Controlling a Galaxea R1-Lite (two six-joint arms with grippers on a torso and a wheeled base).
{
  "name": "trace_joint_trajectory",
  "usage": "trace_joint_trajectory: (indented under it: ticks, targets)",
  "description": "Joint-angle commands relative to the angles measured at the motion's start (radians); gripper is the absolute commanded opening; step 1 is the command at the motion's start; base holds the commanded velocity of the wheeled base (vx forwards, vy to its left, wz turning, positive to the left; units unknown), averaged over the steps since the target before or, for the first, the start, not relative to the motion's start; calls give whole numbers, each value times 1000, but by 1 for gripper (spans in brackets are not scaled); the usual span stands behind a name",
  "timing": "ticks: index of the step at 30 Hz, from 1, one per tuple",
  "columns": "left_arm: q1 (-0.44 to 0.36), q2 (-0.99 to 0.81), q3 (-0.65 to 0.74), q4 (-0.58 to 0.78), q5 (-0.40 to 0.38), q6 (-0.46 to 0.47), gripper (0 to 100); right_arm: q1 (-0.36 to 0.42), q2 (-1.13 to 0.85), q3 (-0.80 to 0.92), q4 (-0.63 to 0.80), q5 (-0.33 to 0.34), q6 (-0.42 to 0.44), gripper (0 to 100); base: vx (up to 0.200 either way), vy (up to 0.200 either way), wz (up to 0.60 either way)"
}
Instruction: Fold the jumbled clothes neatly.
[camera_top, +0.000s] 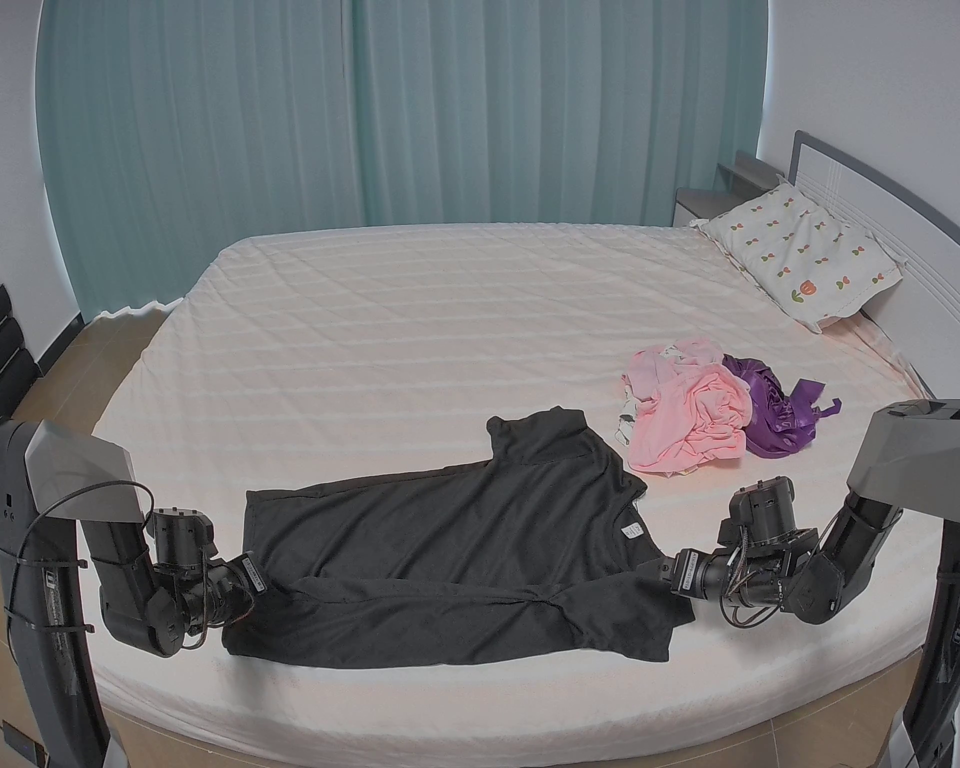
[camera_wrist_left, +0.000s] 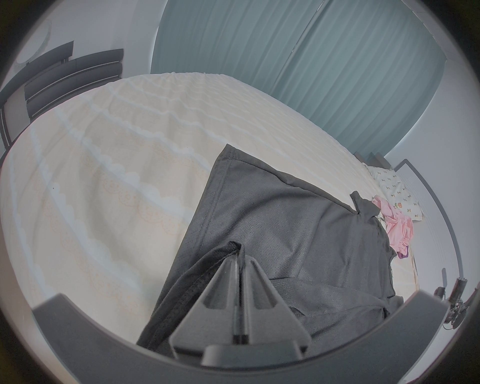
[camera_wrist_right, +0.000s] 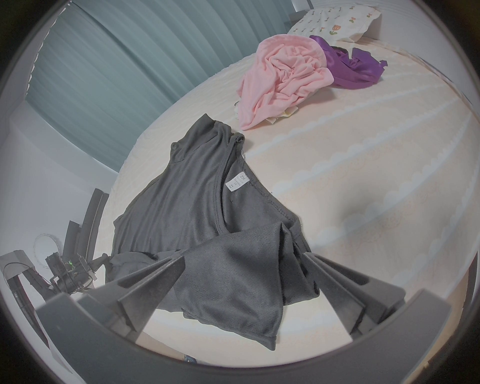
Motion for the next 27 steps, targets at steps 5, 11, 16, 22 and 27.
trace_joint_trajectory:
  ticks: [5,11,16,22,27]
  targets:
    - [0,-3,2,0,8,0,0,5,49,-6,-2,32,3,100,0,0,0]
    - [0,-14,5,1,8,-2,0,6,98,-44,-14,34,8,100,0,0,0]
    - [0,-15,5,1,8,-3,0,6,138,-101,-31,34,12,100,0,0,0]
    - [2,-14,3,1,9,-3,0,8,152,-126,-30,35,12,100,0,0,0]
    - [2,-12,5,1,11,-3,0,9,155,-126,-31,35,14,0,0,0,0]
